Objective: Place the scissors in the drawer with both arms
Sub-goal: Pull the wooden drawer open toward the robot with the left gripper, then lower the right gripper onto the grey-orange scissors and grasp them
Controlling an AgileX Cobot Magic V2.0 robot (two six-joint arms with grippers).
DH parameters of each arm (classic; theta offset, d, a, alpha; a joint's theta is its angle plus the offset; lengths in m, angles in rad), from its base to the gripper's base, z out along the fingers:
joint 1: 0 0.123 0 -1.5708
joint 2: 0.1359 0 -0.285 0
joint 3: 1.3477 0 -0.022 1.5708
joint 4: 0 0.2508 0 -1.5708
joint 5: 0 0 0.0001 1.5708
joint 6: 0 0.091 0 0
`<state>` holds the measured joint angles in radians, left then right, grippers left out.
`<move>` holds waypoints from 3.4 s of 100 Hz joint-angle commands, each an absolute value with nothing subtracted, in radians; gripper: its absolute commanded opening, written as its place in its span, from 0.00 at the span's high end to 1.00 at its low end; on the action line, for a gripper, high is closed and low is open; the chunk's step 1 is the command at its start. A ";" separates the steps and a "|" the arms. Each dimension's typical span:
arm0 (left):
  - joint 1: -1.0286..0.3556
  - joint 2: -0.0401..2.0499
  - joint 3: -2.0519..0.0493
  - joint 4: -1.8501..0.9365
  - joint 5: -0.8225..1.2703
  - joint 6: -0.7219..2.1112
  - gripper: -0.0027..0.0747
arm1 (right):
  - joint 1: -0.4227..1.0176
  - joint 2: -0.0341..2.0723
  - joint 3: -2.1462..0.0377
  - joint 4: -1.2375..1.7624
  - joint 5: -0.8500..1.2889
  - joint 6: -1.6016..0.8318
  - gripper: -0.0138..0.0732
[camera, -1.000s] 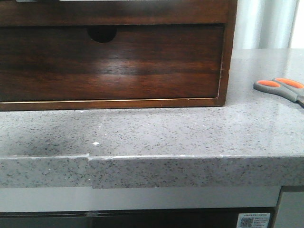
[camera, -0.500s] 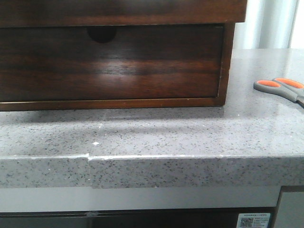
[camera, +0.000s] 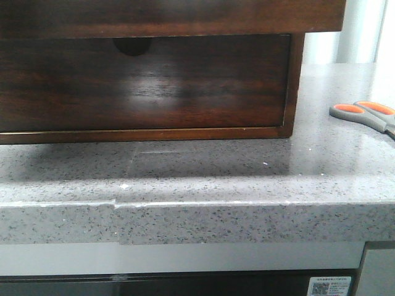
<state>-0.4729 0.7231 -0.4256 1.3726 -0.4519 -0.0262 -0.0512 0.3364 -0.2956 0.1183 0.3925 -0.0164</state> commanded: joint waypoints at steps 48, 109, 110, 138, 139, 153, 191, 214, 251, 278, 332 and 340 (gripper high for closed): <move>-0.482 0.712 -0.460 1.295 -0.554 -0.050 0.57 | -0.053 0.354 -0.332 0.119 0.325 -0.022 0.89; -0.482 0.659 -0.460 1.092 -0.740 -0.050 0.58 | -0.053 0.357 -0.332 0.130 0.330 -0.022 0.89; -0.482 0.656 -0.460 1.081 -0.740 -0.050 0.58 | -0.053 0.357 -0.333 0.130 0.332 -0.022 0.89; -0.482 0.474 -0.462 0.965 -0.637 -0.050 0.58 | -0.053 0.463 -0.439 0.128 0.381 -0.022 0.89; -0.482 0.465 -0.462 0.964 -0.633 -0.050 0.58 | -0.053 0.476 -0.444 0.126 0.384 -0.022 0.89; -0.482 0.384 -0.462 0.960 -0.538 -0.050 0.58 | -0.053 0.626 -0.551 0.120 0.439 -0.034 0.78; -0.482 0.330 -0.462 0.934 -0.453 -0.051 0.58 | -0.053 1.093 -0.896 0.122 0.711 -0.048 0.37; -0.482 0.330 -0.462 0.921 -0.453 -0.051 0.58 | -0.053 1.329 -1.104 0.126 0.900 -0.048 0.35; -0.482 0.330 -0.462 0.919 -0.453 -0.051 0.58 | -0.043 1.546 -1.301 0.132 1.027 -0.048 0.35; -0.482 0.330 -0.462 0.919 -0.451 -0.051 0.59 | 0.052 1.556 -1.309 0.039 0.985 -0.048 0.35; -0.482 0.330 -0.462 0.919 -0.451 -0.051 0.59 | 0.060 1.582 -1.309 0.037 1.006 -0.010 0.35; -0.482 0.330 -0.462 0.919 -0.451 -0.051 0.59 | 0.060 1.613 -1.311 0.037 1.037 -0.010 0.35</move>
<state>-0.4729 0.3214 -0.4274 0.9626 -0.4264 -0.0388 0.0587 1.6227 -1.2795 0.0500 1.0223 -0.0141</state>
